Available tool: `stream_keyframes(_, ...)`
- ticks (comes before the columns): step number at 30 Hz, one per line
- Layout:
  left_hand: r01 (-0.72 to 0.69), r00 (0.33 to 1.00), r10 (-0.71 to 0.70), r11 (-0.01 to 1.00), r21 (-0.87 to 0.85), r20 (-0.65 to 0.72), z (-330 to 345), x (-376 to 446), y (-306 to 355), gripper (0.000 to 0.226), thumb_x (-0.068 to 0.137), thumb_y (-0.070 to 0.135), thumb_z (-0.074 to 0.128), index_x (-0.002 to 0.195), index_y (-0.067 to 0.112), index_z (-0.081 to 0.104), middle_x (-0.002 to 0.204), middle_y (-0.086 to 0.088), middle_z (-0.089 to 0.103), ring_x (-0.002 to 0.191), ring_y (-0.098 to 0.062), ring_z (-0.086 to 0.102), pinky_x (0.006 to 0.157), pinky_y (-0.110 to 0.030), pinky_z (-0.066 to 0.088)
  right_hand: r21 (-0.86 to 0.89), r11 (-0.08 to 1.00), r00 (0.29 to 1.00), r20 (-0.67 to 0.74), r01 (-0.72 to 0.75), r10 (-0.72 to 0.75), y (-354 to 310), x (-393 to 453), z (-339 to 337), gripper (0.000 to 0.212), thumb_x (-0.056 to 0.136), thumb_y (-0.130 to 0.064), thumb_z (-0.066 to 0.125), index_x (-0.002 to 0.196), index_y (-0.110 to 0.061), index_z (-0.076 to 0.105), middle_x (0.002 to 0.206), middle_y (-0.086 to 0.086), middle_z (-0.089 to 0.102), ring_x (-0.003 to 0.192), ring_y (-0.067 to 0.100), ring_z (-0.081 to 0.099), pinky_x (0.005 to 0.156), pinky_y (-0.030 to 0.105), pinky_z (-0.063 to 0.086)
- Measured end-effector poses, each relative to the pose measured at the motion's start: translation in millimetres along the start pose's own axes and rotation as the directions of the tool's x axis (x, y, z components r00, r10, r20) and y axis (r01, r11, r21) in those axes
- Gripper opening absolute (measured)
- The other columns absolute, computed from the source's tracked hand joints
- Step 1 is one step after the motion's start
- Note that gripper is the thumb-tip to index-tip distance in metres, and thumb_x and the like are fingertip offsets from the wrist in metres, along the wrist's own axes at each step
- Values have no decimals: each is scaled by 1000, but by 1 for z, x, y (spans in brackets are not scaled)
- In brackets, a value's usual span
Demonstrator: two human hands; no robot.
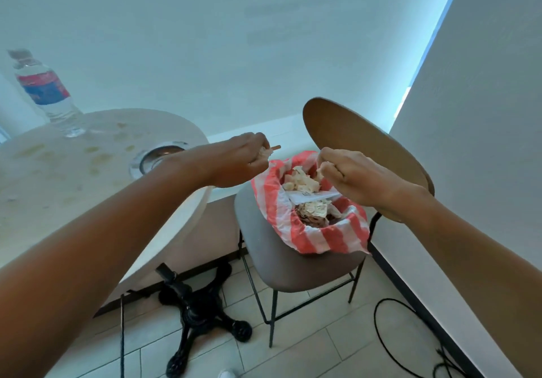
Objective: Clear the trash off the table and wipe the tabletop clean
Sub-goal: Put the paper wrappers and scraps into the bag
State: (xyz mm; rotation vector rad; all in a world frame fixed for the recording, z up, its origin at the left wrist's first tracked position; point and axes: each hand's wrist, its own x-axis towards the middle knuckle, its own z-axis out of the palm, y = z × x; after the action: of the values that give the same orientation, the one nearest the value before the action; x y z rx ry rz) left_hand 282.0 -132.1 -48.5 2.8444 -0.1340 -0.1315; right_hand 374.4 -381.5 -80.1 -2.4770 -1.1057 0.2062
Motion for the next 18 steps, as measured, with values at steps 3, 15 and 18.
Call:
stream_keyframes(3, -34, 994, 27, 997, 67, 105, 11, 36, 3, 41, 100, 37, 40, 136, 17, 45, 132, -6, 50, 119, -22, 51, 104, -41, 41, 20, 999, 999, 24, -46, 45, 21, 0, 8, 21, 104, -32, 34, 85, -33, 42, 85, -6, 53, 77, 16, 55, 70, 37, 51)
stream_keyframes(15, -313, 889, 188, 915, 254, 418, 62, 192, -25, 37, 96, 39, 55, 132, 28, 52, 127, -3, 59, 108, -23, 56, 95, -43, 48, -61, 943, 935, 126, -326, 331, 75, 32, 64, 20, 105, -41, 33, 106, -27, 47, 100, -2, 50, 86, 19, 55, 80, 48, 56)
stream_keyframes(18, -359, 855, 202, 896, 263, 477, 77, 219, -32, 40, 96, 41, 58, 134, 32, 51, 129, -1, 58, 111, -23, 55, 94, -40, 48, -66, 930, 922, 122, -362, 367, 84, 48, 77, 20, 106, -45, 35, 109, -28, 45, 105, -5, 45, 88, 21, 56, 80, 47, 55)
